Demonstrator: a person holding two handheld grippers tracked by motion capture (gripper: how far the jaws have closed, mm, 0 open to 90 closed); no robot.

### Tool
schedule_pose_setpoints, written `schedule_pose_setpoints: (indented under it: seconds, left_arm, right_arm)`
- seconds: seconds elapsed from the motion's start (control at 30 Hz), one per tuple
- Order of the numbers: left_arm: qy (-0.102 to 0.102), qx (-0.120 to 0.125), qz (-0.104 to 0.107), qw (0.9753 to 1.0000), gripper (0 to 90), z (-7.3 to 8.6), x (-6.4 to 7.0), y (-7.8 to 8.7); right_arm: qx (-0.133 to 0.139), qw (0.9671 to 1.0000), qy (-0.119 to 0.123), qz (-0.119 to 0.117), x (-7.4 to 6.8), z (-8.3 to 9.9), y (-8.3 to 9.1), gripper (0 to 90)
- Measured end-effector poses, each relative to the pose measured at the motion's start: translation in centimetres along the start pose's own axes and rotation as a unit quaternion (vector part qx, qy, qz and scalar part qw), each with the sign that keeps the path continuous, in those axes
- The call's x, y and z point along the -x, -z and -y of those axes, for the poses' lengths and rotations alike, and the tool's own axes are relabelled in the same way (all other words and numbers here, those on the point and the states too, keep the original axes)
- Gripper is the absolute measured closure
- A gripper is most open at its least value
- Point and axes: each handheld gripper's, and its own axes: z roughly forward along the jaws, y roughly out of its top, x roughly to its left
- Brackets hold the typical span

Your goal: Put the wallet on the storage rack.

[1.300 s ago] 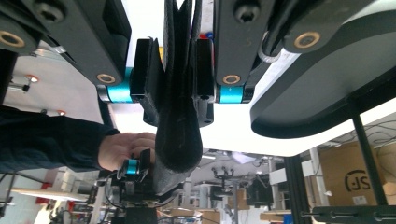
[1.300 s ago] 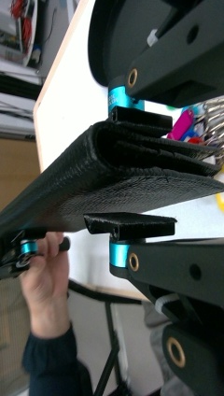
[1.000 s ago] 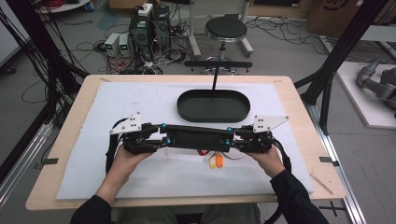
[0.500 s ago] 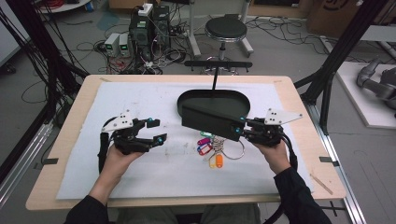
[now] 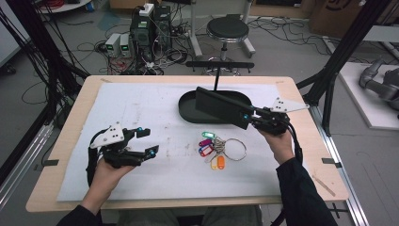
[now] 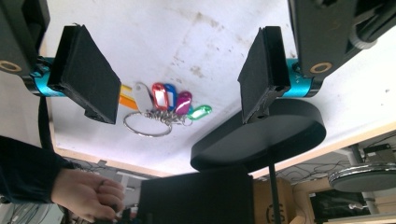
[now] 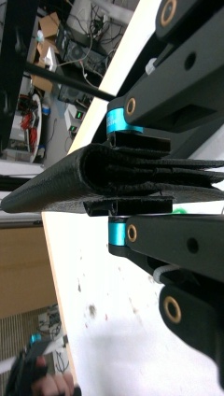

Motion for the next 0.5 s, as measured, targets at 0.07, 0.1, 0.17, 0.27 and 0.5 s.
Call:
schedule_pose_setpoints:
  seconds: [0.07, 0.1, 0.17, 0.27, 0.5]
  left_arm:
    - [0.0, -0.003, 0.002, 1.0, 28.1, 0.2, 0.3, 0.3]
    - [-0.001, -0.004, 0.003, 1.0, 28.1, 0.3, 0.5, 0.4]
    - [0.0, -0.005, 0.003, 1.0, 27.6, 0.5, 0.8, 0.6]
    - [0.0, -0.008, 0.0, 1.0, 27.6, 1.1, 1.1, 0.8]
    - [0.014, -0.007, -0.004, 0.9999, 27.6, 1.9, 1.1, 1.0]
  right_arm:
    - [0.0, 1.0, 0.001, 0.006, 0.7, -0.1, -0.3, 75.8]
    - [0.0, 1.0, 0.001, 0.006, 0.7, -0.1, -0.3, 75.8]
    - [-0.008, 0.9999, 0.004, 0.014, 1.2, -0.4, -0.7, 75.8]
    - [-0.007, 0.9998, 0.003, 0.015, 1.5, -0.5, -1.1, 75.7]
    - [-0.018, 0.9997, 0.009, 0.017, 2.7, -1.1, -2.8, 75.7]
